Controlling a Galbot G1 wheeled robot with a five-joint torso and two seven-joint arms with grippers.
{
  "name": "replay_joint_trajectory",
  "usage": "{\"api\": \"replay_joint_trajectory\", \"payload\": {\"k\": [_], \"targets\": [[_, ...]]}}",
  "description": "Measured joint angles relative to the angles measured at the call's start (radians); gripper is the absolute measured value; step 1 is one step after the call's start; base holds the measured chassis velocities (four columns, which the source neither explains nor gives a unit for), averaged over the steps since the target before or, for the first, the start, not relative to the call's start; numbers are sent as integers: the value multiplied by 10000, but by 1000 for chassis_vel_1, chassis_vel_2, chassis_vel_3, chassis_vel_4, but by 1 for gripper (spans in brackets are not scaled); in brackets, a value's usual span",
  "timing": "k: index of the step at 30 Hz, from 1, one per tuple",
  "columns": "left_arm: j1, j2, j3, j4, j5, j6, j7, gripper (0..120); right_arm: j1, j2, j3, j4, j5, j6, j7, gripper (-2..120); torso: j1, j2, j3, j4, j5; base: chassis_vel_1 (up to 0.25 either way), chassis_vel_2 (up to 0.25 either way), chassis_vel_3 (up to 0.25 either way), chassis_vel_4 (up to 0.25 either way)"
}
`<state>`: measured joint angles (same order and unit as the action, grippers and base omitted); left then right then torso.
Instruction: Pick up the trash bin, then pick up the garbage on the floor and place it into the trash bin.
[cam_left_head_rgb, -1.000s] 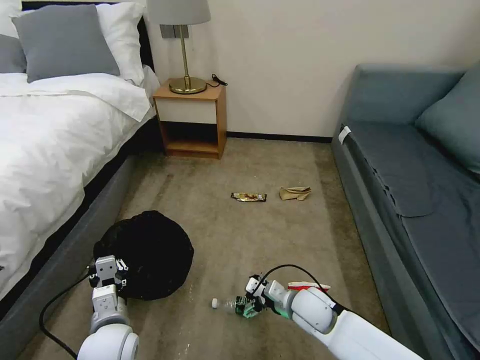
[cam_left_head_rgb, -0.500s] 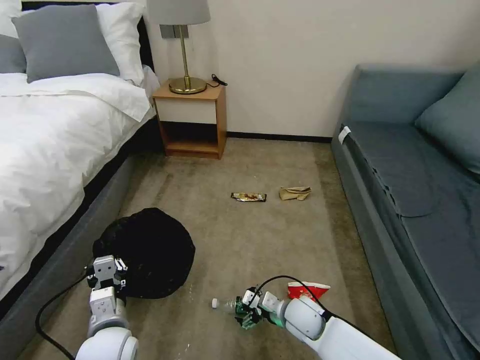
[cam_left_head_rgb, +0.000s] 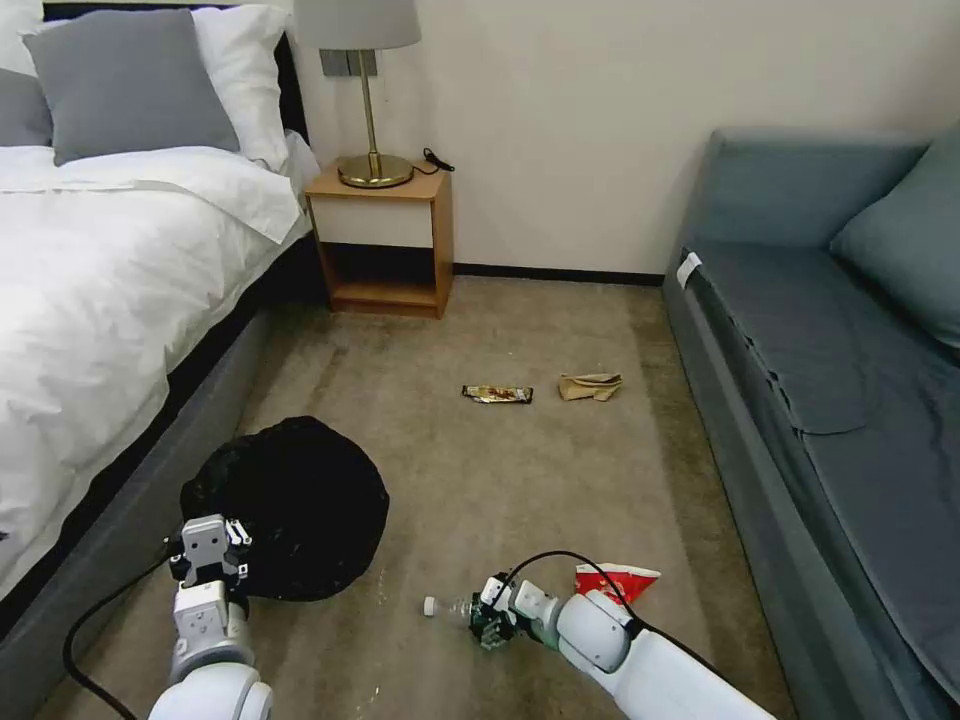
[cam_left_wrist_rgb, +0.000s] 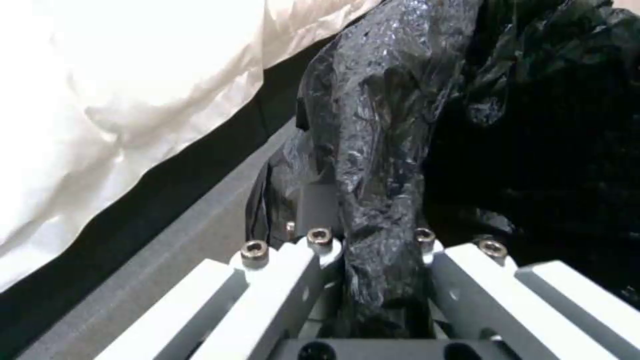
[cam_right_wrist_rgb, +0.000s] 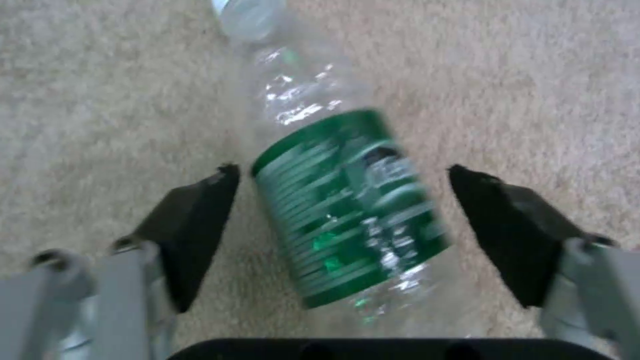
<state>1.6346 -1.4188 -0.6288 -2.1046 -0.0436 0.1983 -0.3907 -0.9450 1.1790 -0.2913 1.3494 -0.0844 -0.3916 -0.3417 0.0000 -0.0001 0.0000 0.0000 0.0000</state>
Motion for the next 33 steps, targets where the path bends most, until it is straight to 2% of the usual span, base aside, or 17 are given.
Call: {"api": "replay_joint_trajectory", "payload": {"k": [4,5,8,10,12,13,16,21,28,33], "targets": [[60,57,-22,-61,0,-3,8,4,-57,76,67,-214,-357,157,-144,64,0,0,0,-1,0,0,0,0,0],[60,57,-22,-61,0,-3,8,4,-57,76,67,-214,-357,157,-144,64,0,0,0,-1,0,0,0,0,0],[115,124,-60,-139,-9,-3,9,4,-126,118,133,-244,-462,225,-151,47,0,0,0,0,0,0,0,0,0],[127,131,-63,-149,-11,-4,9,4,-130,129,140,-246,-471,229,-149,44,0,0,0,-1,0,0,0,0,0],[162,125,-67,-173,-9,-20,10,4,-126,156,157,-264,-476,238,-142,33,0,0,0,-1,0,0,0,0,0],[162,125,-67,-173,-9,-20,10,4,-126,156,157,-264,-476,238,-142,33,0,0,0,-1,0,0,0,0,0],[214,85,-35,-202,13,-40,10,4,-83,223,238,-375,-511,304,-115,22,0,0,0,0,0,0,0,0,0],[205,24,-22,-174,190,-118,12,4,-20,380,527,-598,-614,448,-105,14,1,0,0,0,0,0,0,0,0],[227,-75,17,-139,451,-213,12,4,359,562,1124,-1181,-568,703,-113,14,0,0,0,-1,0,0,0,0,0],[341,-174,62,-135,575,-312,10,4,834,826,1641,-2085,-452,1199,-69,14,1,0,1,0,1,0,0,0,0]]}}
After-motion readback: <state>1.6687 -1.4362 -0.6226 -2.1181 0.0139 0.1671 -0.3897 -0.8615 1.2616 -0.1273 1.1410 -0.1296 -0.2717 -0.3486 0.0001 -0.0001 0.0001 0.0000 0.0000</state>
